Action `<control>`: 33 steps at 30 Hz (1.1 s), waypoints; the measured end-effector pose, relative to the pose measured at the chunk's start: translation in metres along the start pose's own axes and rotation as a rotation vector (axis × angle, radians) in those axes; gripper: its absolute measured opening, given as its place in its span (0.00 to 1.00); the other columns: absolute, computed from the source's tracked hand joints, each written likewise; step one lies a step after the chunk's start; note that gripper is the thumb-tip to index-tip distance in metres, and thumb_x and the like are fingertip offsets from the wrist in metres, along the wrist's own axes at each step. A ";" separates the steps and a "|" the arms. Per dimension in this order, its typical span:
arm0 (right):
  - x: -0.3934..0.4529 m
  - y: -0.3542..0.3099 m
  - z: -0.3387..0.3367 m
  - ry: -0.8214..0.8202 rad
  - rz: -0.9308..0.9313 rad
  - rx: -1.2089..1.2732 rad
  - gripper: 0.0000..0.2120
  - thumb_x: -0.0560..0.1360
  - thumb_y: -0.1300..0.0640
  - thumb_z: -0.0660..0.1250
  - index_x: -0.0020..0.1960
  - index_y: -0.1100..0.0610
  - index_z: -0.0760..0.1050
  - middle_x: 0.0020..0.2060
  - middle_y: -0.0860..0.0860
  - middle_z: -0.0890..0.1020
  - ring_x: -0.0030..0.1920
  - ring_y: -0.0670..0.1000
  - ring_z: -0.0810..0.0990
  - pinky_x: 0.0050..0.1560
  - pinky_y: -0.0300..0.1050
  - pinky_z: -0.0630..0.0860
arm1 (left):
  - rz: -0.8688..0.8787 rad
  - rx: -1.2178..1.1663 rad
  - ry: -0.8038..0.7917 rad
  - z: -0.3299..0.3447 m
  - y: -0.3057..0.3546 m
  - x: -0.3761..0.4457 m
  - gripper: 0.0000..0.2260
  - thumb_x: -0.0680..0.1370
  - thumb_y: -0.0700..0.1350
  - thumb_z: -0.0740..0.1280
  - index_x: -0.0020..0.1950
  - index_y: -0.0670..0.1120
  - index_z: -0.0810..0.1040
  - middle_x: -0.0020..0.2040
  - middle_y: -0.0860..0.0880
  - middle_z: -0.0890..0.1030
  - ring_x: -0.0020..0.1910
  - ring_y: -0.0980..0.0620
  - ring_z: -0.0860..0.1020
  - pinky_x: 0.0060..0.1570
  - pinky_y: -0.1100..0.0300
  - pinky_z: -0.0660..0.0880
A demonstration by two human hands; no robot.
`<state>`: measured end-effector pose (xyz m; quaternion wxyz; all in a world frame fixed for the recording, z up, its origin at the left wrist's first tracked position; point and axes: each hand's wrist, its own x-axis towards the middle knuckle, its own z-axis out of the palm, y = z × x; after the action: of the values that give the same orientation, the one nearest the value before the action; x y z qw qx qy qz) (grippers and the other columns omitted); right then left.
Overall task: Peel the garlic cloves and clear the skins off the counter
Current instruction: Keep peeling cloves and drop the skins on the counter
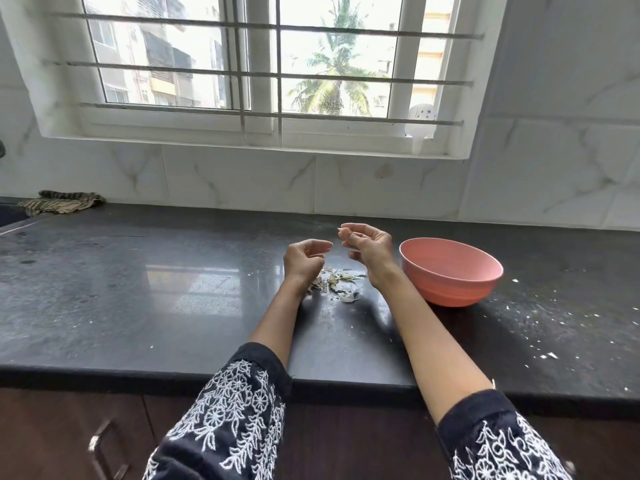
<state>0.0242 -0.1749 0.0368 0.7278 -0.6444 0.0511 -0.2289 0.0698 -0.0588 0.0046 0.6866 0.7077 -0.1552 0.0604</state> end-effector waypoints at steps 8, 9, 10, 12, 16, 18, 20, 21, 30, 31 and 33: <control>0.001 0.003 0.001 -0.026 -0.100 -0.084 0.04 0.71 0.64 0.71 0.42 0.56 0.80 0.36 0.49 0.81 0.35 0.42 0.75 0.29 0.32 0.70 | -0.034 -0.169 0.058 0.002 0.004 0.000 0.08 0.77 0.42 0.67 0.38 0.44 0.79 0.32 0.48 0.81 0.26 0.59 0.77 0.33 0.62 0.77; 0.002 0.004 0.001 -0.043 -0.129 -0.108 0.03 0.71 0.65 0.71 0.43 0.58 0.80 0.36 0.49 0.81 0.34 0.41 0.76 0.28 0.32 0.70 | -0.049 -0.221 0.040 0.001 0.006 0.000 0.08 0.78 0.44 0.66 0.39 0.44 0.79 0.32 0.48 0.81 0.27 0.58 0.78 0.34 0.62 0.78; 0.002 0.005 0.001 -0.060 -0.151 -0.130 0.03 0.71 0.65 0.70 0.45 0.60 0.80 0.36 0.49 0.81 0.33 0.40 0.76 0.28 0.33 0.69 | -0.063 -0.273 0.019 0.001 0.007 -0.001 0.09 0.78 0.45 0.65 0.40 0.44 0.80 0.33 0.49 0.81 0.28 0.57 0.78 0.36 0.62 0.78; 0.003 0.007 0.002 -0.083 -0.175 -0.174 0.05 0.71 0.66 0.70 0.47 0.63 0.81 0.35 0.49 0.81 0.31 0.39 0.76 0.26 0.33 0.69 | -0.064 -0.329 -0.018 0.000 0.008 -0.003 0.08 0.78 0.44 0.66 0.42 0.44 0.80 0.32 0.50 0.82 0.29 0.57 0.79 0.38 0.61 0.79; 0.005 0.010 0.002 -0.114 -0.198 -0.237 0.04 0.70 0.64 0.72 0.45 0.60 0.82 0.35 0.53 0.81 0.33 0.45 0.76 0.25 0.34 0.70 | -0.035 -0.323 -0.033 -0.001 0.008 -0.004 0.03 0.73 0.38 0.70 0.40 0.44 0.81 0.29 0.51 0.81 0.30 0.56 0.79 0.39 0.62 0.79; 0.006 0.010 0.004 -0.114 -0.203 -0.230 0.07 0.69 0.64 0.73 0.47 0.61 0.81 0.38 0.55 0.82 0.34 0.47 0.77 0.25 0.35 0.71 | -0.019 -0.338 -0.018 -0.003 0.008 -0.003 0.03 0.72 0.36 0.71 0.40 0.43 0.81 0.30 0.51 0.82 0.31 0.56 0.79 0.39 0.63 0.79; 0.006 0.010 0.003 -0.089 -0.207 -0.221 0.08 0.69 0.63 0.74 0.47 0.63 0.81 0.38 0.56 0.82 0.32 0.46 0.76 0.25 0.35 0.71 | -0.005 -0.344 0.003 -0.003 0.008 -0.003 0.03 0.71 0.35 0.72 0.41 0.42 0.81 0.31 0.51 0.82 0.32 0.57 0.79 0.39 0.65 0.79; 0.006 0.010 0.003 -0.070 -0.216 -0.243 0.06 0.69 0.63 0.74 0.46 0.62 0.81 0.36 0.55 0.82 0.31 0.44 0.76 0.24 0.35 0.70 | 0.000 -0.344 0.010 -0.003 0.008 -0.003 0.03 0.71 0.35 0.72 0.42 0.41 0.81 0.32 0.51 0.82 0.32 0.57 0.79 0.39 0.65 0.79; 0.004 0.010 0.004 -0.116 -0.221 -0.332 0.07 0.70 0.57 0.73 0.43 0.61 0.81 0.34 0.53 0.80 0.34 0.48 0.75 0.22 0.34 0.69 | 0.014 -0.369 0.064 -0.004 0.007 -0.001 0.08 0.71 0.34 0.71 0.49 0.35 0.80 0.33 0.51 0.83 0.33 0.59 0.81 0.38 0.66 0.79; 0.004 0.010 0.004 -0.115 -0.224 -0.336 0.07 0.70 0.57 0.73 0.43 0.61 0.81 0.34 0.52 0.80 0.33 0.48 0.75 0.22 0.35 0.69 | 0.013 -0.369 0.061 -0.004 0.007 -0.001 0.08 0.71 0.34 0.71 0.49 0.35 0.80 0.32 0.52 0.83 0.33 0.59 0.81 0.38 0.66 0.78; 0.004 0.010 0.003 -0.110 -0.231 -0.350 0.07 0.71 0.57 0.72 0.43 0.62 0.80 0.33 0.52 0.80 0.33 0.47 0.75 0.22 0.35 0.69 | 0.010 -0.360 0.050 -0.003 0.007 -0.001 0.08 0.72 0.34 0.71 0.50 0.35 0.80 0.31 0.53 0.83 0.32 0.60 0.80 0.37 0.67 0.78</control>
<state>0.0321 -0.1728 0.0285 0.5753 -0.7742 -0.0238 -0.2628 0.0668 -0.0557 0.0110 0.8056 0.5707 -0.1498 0.0527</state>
